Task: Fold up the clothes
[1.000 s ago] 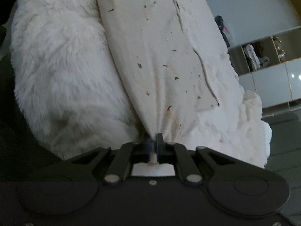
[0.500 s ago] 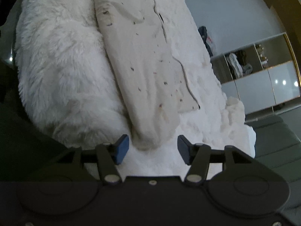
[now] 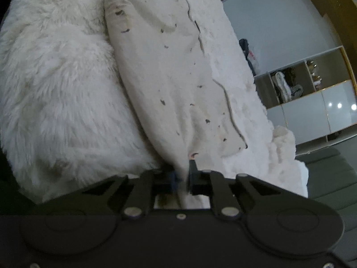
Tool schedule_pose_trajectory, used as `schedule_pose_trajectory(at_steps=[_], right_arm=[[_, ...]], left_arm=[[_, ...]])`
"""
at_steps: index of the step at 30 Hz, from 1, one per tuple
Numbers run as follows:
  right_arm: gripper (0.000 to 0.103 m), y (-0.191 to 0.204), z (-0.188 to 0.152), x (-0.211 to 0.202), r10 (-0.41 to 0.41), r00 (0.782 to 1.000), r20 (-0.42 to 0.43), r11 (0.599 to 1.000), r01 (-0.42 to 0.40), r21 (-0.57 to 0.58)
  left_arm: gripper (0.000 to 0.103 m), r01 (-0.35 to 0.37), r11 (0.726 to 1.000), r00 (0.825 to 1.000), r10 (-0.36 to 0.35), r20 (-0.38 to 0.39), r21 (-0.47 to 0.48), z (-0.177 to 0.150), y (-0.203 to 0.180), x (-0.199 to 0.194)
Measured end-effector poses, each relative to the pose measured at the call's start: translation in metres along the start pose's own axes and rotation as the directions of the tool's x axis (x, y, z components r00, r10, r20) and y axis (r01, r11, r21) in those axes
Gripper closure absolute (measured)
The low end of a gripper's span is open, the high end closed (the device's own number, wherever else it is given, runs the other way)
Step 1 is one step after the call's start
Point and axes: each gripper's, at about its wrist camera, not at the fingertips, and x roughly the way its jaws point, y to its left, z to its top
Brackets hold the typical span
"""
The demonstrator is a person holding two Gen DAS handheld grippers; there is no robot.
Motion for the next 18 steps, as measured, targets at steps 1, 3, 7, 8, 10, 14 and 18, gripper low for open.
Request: schedule_pose_trajectory(at_steps=[1, 3, 7, 8, 10, 14, 18], right_arm=[[0.095, 0.0, -0.001, -0.002, -0.005, 1.0, 0.004, 1.0, 0.005, 0.002], [0.088, 0.004, -0.003, -0.006, -0.026, 1.0, 0.012, 0.999, 0.026, -0.022], [0.075, 0.008, -0.005, -0.007, -0.052, 0.998, 0.032, 0.997, 0.053, -0.048], [0.076, 0.008, -0.004, -0.006, -0.045, 0.999, 0.031, 0.998, 0.046, -0.048], [0.094, 0.007, -0.004, -0.003, -0.028, 0.999, 0.024, 0.999, 0.029, -0.045], [0.098, 0.001, -0.004, -0.006, 0.01, 1.0, 0.024, 1.0, -0.01, -0.019], [0.099, -0.016, 0.001, -0.028, 0.003, 0.998, 0.06, 1.0, -0.004, 0.021]], left_arm=[[0.055, -0.043, 0.998, 0.999, 0.042, 0.023, 0.048, 0.0, -0.008, -0.003], [0.055, -0.108, 0.984, 0.993, 0.1, 0.059, 0.141, 0.001, -0.022, -0.007], [0.056, -0.116, 0.959, 0.992, 0.102, 0.07, 0.257, 0.005, -0.034, -0.002], [0.064, -0.095, 0.963, 0.995, 0.083, 0.055, 0.251, 0.006, -0.031, 0.001], [0.086, -0.033, 0.97, 0.999, 0.035, -0.001, 0.24, 0.008, -0.024, 0.01], [0.097, -0.005, 0.982, 1.0, 0.011, -0.029, 0.186, 0.011, -0.007, 0.01], [0.097, -0.069, 0.989, 0.998, 0.068, 0.013, 0.129, 0.029, 0.011, -0.015]])
